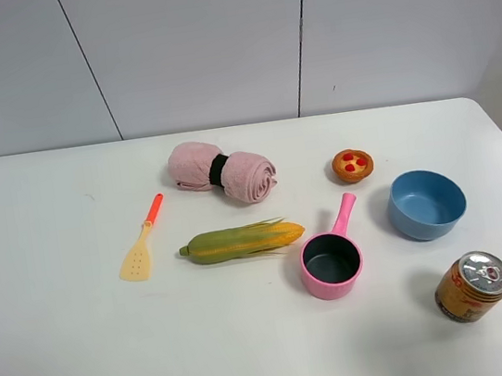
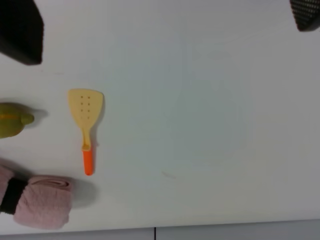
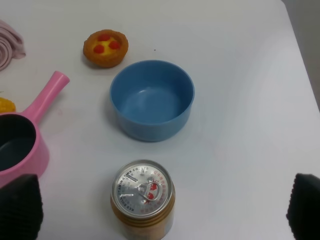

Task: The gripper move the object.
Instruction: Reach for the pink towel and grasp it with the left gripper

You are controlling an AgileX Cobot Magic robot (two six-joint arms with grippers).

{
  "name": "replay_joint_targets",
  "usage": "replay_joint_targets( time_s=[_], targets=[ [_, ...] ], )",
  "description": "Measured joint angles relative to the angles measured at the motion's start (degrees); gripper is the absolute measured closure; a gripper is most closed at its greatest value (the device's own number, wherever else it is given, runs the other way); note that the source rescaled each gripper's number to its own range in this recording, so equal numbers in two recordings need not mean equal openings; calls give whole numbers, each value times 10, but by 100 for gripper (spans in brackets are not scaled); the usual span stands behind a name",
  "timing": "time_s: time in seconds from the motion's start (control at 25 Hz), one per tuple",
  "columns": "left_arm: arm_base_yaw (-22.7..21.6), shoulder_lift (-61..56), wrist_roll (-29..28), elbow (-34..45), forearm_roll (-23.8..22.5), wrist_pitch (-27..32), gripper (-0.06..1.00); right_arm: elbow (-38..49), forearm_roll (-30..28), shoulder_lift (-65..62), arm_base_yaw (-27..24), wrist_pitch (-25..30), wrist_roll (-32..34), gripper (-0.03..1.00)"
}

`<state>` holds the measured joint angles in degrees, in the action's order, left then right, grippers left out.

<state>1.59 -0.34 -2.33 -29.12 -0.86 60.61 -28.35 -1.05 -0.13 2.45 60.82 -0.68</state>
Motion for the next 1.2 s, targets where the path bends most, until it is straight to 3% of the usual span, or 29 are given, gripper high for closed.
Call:
replay_joint_targets(
  time_s=[0.88, 1.12, 1.2],
  targets=[
    [0, 3, 0, 0, 0, 0, -6, 0, 0, 0, 0, 0, 0, -3],
    [0, 114, 1, -4, 0, -4, -6, 0, 0, 0, 0, 0, 0, -3],
    [0, 170, 6, -20, 3, -33, -6, 0, 0, 0, 0, 0, 0, -3]
  ],
)
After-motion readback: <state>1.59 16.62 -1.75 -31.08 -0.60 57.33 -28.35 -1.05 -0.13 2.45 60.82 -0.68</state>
